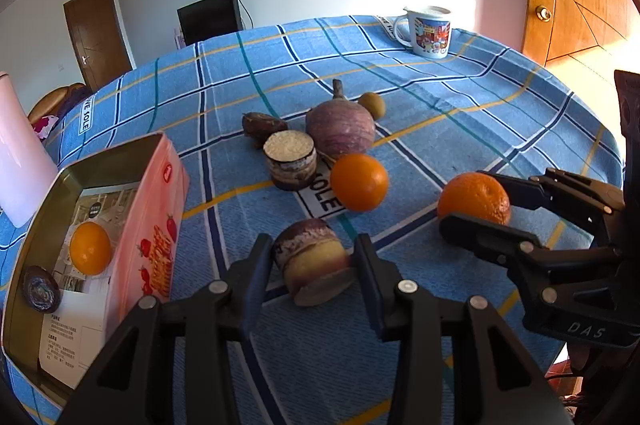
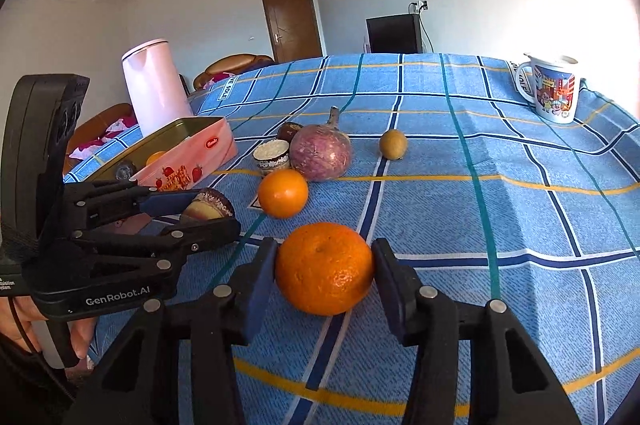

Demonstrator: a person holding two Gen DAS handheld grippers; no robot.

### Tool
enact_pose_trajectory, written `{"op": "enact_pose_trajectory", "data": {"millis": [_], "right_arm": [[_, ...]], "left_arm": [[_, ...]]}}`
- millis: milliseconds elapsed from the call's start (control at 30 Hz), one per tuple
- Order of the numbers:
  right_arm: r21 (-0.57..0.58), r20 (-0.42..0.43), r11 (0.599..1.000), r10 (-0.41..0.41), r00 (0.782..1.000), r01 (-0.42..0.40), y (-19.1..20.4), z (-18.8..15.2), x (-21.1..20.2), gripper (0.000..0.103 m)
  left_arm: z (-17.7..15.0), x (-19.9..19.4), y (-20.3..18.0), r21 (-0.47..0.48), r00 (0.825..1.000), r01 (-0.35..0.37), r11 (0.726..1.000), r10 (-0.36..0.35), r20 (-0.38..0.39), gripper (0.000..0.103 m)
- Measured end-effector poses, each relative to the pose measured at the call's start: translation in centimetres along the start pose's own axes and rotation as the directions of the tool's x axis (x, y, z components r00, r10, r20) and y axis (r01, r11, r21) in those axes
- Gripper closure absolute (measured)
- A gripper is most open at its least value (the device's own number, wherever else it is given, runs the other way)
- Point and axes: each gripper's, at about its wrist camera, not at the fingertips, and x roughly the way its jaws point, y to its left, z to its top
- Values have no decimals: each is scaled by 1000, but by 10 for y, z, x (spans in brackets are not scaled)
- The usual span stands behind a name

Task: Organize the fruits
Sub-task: 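Grasp a cut taro piece with left tool while right tool grasps an orange, then carry the taro piece and orange over the tin with both tools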

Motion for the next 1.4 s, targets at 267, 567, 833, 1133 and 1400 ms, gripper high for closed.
{"op": "enact_pose_trajectory", "data": {"millis": [267, 567, 833, 1133, 1400], "right_arm": [[-24, 32, 1000, -11, 999, 12, 3, -2, -4, 53], [-32, 95, 999, -7, 995, 10, 3, -3, -10, 53], [-48, 136, 999, -7, 991, 14, 5, -4, -14, 53], [-60, 184, 998, -2, 983, 13, 7, -8, -20, 53], [-60, 210, 998, 3, 978, 9, 6, -9, -23, 53]], "left_arm": [[-2, -8, 1, -3, 999, 3, 1000, -3, 47, 60], [-3, -19, 5, -19, 993, 7, 1000, -5, 114, 60], [-5, -27, 5, -21, 985, -10, 1000, 14, 171, 60], [-8, -35, 7, -33, 974, -18, 999, 25, 223, 60], [-9, -42, 5, -28, 962, -20, 999, 27, 270, 60]]}}
